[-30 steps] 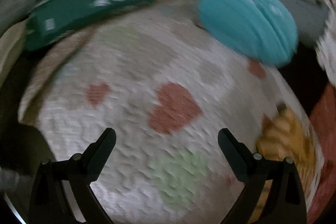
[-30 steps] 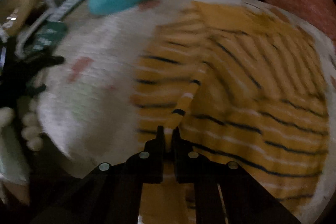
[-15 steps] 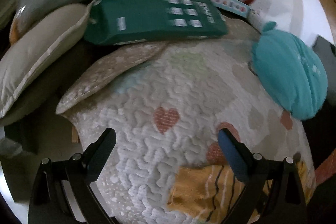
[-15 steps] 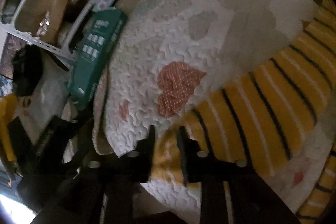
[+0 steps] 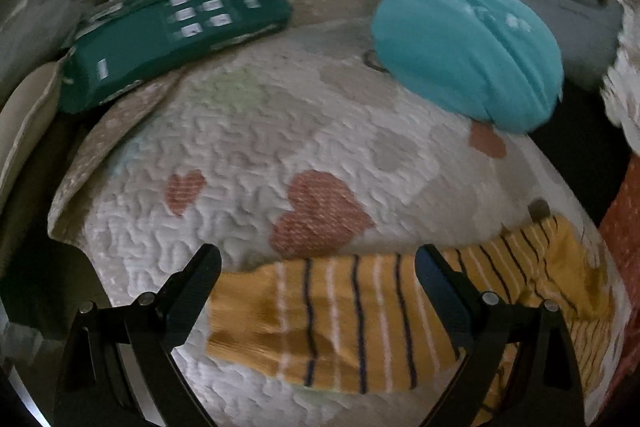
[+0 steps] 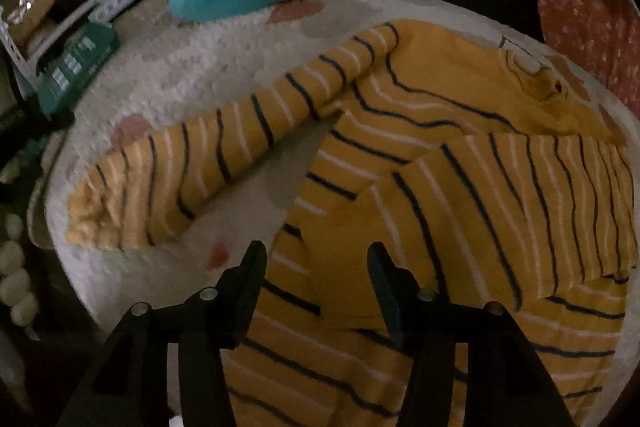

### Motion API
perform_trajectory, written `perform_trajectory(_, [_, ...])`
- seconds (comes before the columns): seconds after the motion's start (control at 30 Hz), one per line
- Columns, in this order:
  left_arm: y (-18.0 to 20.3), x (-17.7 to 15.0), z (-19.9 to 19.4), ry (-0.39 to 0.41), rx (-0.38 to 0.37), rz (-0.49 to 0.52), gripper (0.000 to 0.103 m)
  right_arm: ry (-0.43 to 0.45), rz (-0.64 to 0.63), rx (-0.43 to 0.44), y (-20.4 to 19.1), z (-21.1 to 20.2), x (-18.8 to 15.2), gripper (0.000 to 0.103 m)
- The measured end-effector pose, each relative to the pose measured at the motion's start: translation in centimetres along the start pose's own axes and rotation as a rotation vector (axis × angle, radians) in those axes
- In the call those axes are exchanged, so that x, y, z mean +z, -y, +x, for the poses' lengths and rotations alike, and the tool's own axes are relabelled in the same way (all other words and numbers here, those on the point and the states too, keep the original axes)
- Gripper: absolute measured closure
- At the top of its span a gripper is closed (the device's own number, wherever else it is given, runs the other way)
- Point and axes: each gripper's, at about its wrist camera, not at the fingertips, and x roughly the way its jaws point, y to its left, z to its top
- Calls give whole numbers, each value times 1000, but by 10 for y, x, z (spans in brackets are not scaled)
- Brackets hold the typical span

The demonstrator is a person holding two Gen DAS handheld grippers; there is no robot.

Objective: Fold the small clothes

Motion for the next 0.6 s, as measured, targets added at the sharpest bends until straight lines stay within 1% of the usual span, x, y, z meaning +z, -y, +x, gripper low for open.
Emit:
perform_trajectory(0.03, [4,-1,0,-1,4,12,6,-11,-8,-24,-6,6,-3,46])
perform_trajectory(0.07, [8,-3,0,-2,5,22,6,-28,-6,-42,-5,13,-6,60])
perform_trajectory(0.1, [12,-5,0,-2,5,31,6,-33,-5,-71,-3,16,-7,81])
perform_trajectory(0.13, [14,-7,0,0,1,39,6,-24,0,-67,-1,14,-9,87])
perform_trajectory(0.17, [18,-9,-1,3,-1,52,6,-3,28,-67,4,6,-10,90])
perform_trajectory(0.2, [23,-11,-1,7,-2,68,6,19,55,-66,14,-4,-10,92])
perform_trajectory(0.27, [30,-17,-2,8,-13,99,6,72,109,-95,32,-31,-14,92])
perform_trajectory(0.33, [37,-22,-3,4,-28,125,6,123,194,-139,69,-66,-21,92])
perform_trajectory(0.4, [46,-29,-3,-5,-50,153,6,147,281,-222,117,-96,-31,93])
perform_trajectory(0.43, [50,-33,-2,-12,-60,169,6,149,319,-272,140,-107,-37,93])
perform_trajectory(0.47, [55,-37,-2,-18,-69,187,6,145,385,-354,179,-123,-51,93])
perform_trajectory(0.5, [58,-39,-2,-23,-75,199,6,138,434,-401,205,-131,-61,93])
perform_trajectory(0.53, [62,-43,-3,-29,-86,212,6,126,505,-480,240,-143,-76,93])
perform_trajectory(0.6, [70,-51,-2,-49,-116,236,6,99,592,-632,288,-158,-100,93])
